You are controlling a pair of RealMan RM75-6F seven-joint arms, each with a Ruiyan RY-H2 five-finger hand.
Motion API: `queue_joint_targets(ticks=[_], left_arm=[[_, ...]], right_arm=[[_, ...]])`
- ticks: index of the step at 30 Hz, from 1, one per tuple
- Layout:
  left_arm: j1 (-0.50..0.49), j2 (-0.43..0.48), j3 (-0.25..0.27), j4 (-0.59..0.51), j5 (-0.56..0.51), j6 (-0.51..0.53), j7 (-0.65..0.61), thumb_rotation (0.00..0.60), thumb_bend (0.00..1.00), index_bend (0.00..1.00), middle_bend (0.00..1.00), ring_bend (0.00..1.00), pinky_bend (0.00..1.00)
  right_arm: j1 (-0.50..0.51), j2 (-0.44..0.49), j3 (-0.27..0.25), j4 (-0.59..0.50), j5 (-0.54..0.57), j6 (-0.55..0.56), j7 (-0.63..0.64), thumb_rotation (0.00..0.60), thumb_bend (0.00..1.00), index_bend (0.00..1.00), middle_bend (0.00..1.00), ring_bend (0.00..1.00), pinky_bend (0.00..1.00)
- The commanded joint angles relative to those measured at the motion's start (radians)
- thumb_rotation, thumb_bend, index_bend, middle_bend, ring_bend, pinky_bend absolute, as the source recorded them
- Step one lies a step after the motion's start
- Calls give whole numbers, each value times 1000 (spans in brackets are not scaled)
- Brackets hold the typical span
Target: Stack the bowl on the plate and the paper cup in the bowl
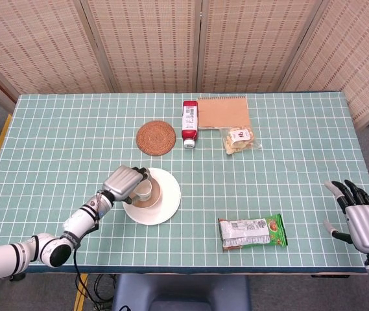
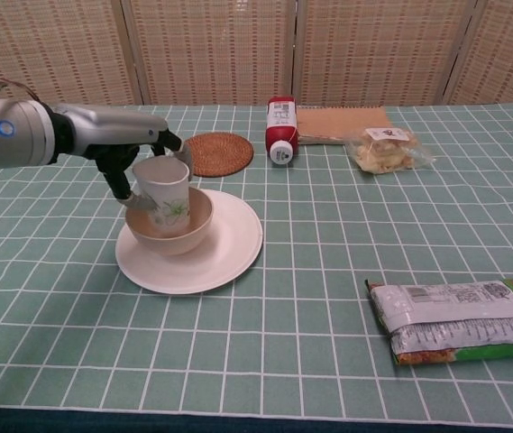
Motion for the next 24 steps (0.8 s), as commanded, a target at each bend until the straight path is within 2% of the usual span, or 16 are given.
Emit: queue_joint_targets(ticks=[1,6,9,14,24], left_arm=[[-13,-6,14,1,-35,-5,21,600,295,217,176,213,565],[-14,0,17,-17,-62,18,25,600,294,41,26,39,325],[-9,22,21,-45,-69,33,26,600,294,1,0,2,253],[28,83,32,-122,-49,97,17,600,294,0,0,0,224],[162,225,47,-236,-16,262,-55,600,294,20,0,0,223]], right_arm=[[-1,0,0,0,0,0,1,600,251,124,121,43,125],[1,-1,1,0,-1,-1,2,600,252,124,122,43,124],[2,-2,2,-1,-2,-3,1,600,252,124,121,43,124],[3,-1,3,-1,-2,-2,0,600,252,124,121,43,124],[3,-3,5,9,0,-2,13,600,252,124,121,43,124]])
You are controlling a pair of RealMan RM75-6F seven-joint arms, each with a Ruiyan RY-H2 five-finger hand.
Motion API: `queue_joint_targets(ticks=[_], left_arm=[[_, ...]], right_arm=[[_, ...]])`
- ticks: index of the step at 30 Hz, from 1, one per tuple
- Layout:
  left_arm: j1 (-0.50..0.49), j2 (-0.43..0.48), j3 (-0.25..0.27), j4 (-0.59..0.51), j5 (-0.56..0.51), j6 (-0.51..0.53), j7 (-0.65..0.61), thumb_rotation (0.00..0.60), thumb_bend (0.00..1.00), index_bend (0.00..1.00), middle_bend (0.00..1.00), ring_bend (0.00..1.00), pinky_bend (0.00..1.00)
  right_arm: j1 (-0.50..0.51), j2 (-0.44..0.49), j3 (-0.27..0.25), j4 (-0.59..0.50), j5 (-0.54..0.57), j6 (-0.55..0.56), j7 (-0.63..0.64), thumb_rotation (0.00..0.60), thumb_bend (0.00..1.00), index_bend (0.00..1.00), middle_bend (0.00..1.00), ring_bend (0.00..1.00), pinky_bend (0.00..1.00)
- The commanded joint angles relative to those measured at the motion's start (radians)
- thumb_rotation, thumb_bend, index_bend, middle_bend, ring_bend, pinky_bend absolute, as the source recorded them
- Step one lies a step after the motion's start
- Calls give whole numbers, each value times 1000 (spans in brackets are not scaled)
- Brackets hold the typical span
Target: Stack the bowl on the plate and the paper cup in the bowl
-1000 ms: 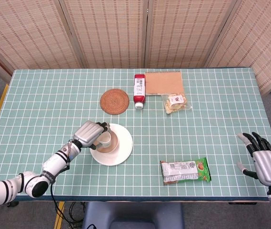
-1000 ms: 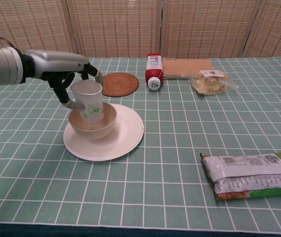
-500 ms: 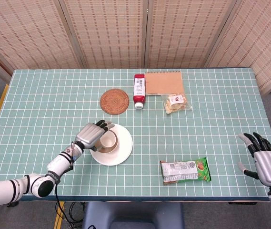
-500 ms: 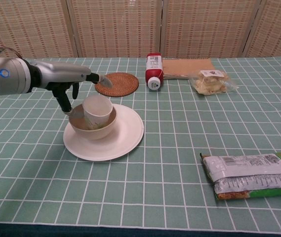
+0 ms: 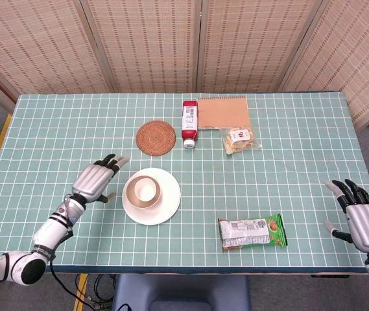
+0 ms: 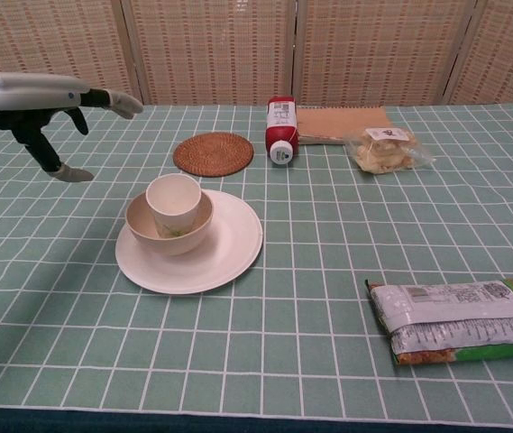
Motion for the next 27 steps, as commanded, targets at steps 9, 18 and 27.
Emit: queue_joint_targets(ticks=[9,18,27], left_arm=[[193,105,42,-75,22,223,-47,600,294,44,0,9,222],[379,76,87,-56,104,433,-97,600,294,57,0,14,222],[523,1,129,25,278,603,-144,600,294,80,0,18,220]], right_arm=[[6,-9,3,18,2,-9,16,600,252,124,122,43,125],[11,-14,2,28,-1,-17,28,600,252,125,122,43,125],[17,-21,1,27,-8,-22,27,600,258,124,122,43,124]])
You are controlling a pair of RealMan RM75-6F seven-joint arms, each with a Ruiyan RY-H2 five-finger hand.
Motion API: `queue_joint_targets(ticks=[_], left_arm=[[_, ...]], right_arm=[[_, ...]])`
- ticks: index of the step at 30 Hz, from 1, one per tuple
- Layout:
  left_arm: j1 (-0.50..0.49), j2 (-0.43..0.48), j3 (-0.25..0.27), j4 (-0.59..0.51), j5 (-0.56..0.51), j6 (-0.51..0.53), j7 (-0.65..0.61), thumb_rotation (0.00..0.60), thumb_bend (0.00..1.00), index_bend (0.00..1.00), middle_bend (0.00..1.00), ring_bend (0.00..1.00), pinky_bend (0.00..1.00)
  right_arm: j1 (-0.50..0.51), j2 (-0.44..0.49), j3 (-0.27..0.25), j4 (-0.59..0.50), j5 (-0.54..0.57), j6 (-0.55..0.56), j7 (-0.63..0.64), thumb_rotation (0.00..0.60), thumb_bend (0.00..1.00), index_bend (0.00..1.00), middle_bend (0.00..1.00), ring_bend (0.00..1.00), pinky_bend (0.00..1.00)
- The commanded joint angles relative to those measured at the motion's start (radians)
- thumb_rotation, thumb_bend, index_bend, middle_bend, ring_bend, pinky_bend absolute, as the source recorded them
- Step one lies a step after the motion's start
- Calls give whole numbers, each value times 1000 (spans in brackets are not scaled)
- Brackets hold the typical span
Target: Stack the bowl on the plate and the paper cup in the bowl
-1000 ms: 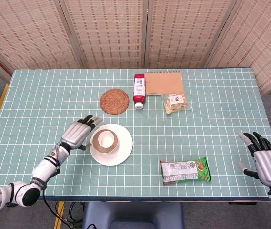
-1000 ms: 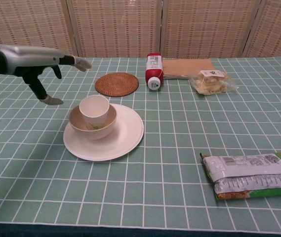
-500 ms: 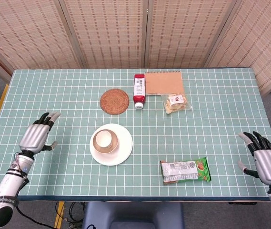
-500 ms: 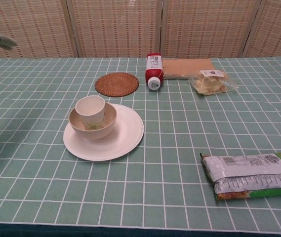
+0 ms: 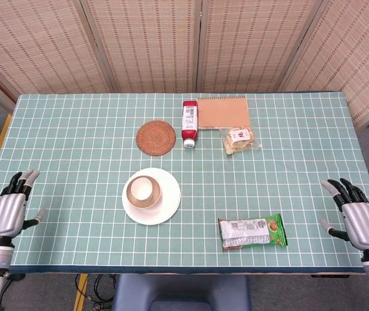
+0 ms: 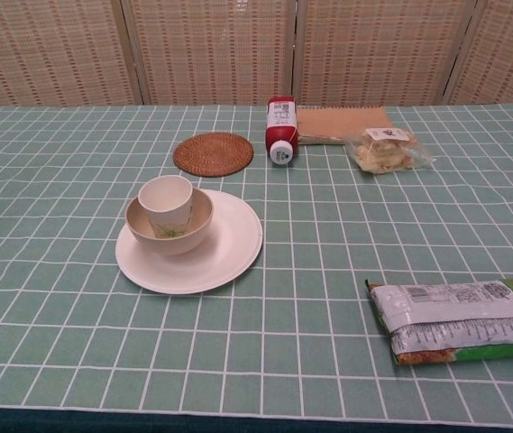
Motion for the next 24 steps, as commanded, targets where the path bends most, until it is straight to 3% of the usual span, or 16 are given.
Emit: queue_joint_targets(ticks=[1,12,24], left_arm=[[57,-37,24,37,73,68,-6,600,294,80,0,18,219],[138,-46,42,4,129,103,48,600,294,81,0,18,213],[179,-65,0,-6,174,114,41,600,294,80,0,14,213]], right_arm=[[0,0,-1,-1,-2,0,-1,600,258,124,122,43,124],[-5,-1,-4,-2,-3,7,-2,600,259,124,121,43,124],[-10,4,-6,-17,-21,29,-13,600,259,124,121,43,125]])
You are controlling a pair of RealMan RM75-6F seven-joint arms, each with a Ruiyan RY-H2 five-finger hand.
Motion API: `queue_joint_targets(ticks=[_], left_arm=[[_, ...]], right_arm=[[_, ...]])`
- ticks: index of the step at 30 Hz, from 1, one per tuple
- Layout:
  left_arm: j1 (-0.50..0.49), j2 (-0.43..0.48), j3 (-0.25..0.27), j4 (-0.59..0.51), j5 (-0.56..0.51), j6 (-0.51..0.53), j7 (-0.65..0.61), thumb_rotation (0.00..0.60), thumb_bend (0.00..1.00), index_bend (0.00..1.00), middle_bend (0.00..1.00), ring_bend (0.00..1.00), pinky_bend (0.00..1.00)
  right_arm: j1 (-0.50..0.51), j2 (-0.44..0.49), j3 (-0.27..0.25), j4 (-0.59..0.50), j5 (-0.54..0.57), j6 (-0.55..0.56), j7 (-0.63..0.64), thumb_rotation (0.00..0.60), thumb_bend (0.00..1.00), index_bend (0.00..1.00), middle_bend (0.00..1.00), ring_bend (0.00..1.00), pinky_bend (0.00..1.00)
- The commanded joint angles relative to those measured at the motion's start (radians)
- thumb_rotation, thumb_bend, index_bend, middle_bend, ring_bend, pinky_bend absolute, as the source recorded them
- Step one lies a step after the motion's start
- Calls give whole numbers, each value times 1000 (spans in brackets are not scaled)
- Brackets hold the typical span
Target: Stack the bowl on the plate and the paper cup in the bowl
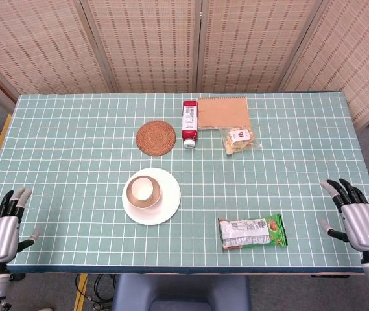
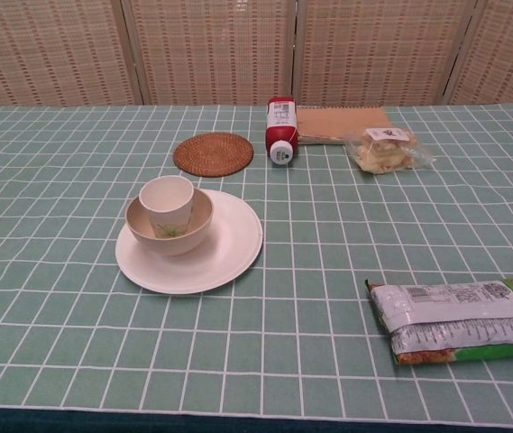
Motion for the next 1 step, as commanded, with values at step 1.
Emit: queue_joint_targets(ticks=[1], left_arm=[[3,-5,-12,2,5,-8,0,600,294,80,0,14,213]], right_arm=[[-5,1,-2,-4,-9,13,-5,600,259,124,122,43,125]])
